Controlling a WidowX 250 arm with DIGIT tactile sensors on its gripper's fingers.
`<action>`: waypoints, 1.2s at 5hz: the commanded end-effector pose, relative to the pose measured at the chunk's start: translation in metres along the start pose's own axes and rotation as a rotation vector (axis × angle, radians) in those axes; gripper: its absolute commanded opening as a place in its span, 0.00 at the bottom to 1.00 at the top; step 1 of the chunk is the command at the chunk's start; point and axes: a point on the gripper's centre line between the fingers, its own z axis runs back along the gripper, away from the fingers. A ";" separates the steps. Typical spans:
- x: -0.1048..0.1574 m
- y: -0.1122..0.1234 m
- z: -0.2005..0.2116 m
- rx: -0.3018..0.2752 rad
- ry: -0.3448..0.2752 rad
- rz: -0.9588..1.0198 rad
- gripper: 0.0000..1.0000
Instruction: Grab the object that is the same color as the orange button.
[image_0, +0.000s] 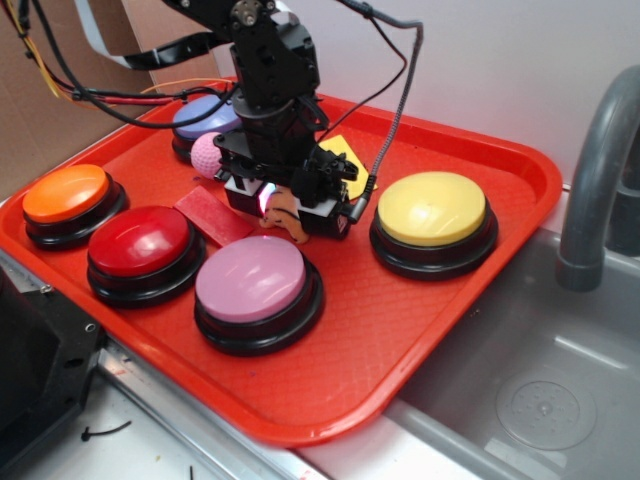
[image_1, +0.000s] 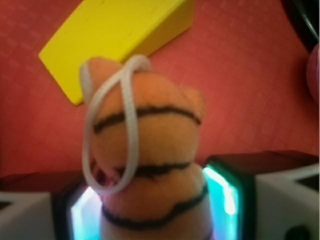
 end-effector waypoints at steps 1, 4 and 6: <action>0.015 0.004 0.043 -0.046 0.157 -0.100 0.00; 0.018 0.033 0.189 -0.154 -0.013 -0.012 0.00; 0.028 0.030 0.160 -0.064 0.005 0.008 0.00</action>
